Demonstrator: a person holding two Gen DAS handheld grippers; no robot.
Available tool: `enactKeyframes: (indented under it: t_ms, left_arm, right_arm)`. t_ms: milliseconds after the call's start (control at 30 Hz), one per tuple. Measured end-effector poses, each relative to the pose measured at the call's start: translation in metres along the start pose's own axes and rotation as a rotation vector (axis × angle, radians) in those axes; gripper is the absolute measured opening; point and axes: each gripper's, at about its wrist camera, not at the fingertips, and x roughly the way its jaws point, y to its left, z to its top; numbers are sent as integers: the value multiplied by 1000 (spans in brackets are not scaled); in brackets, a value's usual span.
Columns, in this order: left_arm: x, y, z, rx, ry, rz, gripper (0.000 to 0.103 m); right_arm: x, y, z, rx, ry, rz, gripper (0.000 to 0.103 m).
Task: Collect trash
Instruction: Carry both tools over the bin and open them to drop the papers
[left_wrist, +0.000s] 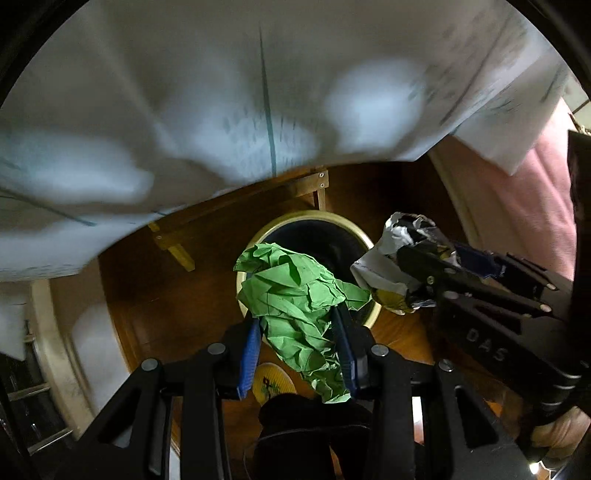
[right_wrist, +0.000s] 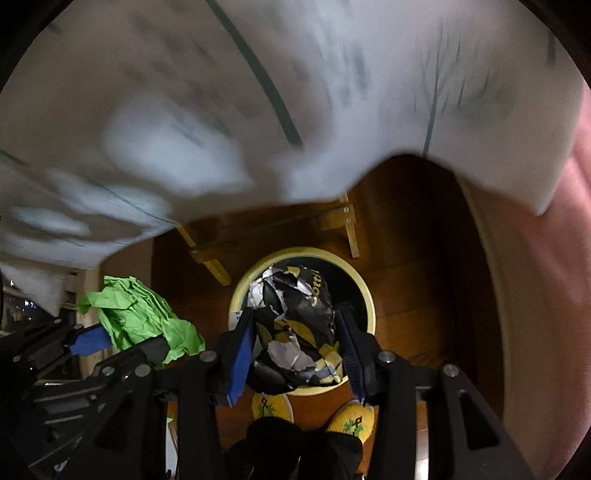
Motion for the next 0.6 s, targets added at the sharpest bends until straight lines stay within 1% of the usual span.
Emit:
enactKeyframes:
  t_ms: [167,267,300,333,367,400,433,467,567,600]
  left_arm:
    - [43,6,-2,-4,-5,-19,37]
    - [60,6,-9,-19,0,-29,41]
    - [63,7,-10,-22,3,-32,46]
    - [65,9,-11,-25,5,-28,55]
    - [64,11,-14,-24,5,-25,62]
    - [66,11,-15,-21,4,-26,72]
    - [66,12,-17,-16,7,-28,81]
    - [67,12,-16,-13,9,-27,83]
    - [68,14,-18,-4,13,-15,86]
    - [66,14,-18,-3,14,-14,90]
  right_arm:
    - [47,-13,-9,49,29,6,47]
    - [62,-14,-12,77,36,19,48]
    - [66,-14,-12,85,34,24,48]
    - [68,-14,-13,90,35,27,49]
    - [70,-16,-14,96,39,32,51]
    - [72,-18,-15,104,44,35,52]
    - [74,-18,-15,112,51,41,57]
    - [73,-18,-15,119,50,46,61]
    - [69,-16,-13,127,38,50,62]
    - [67,-15,-12,128,38,48,62]
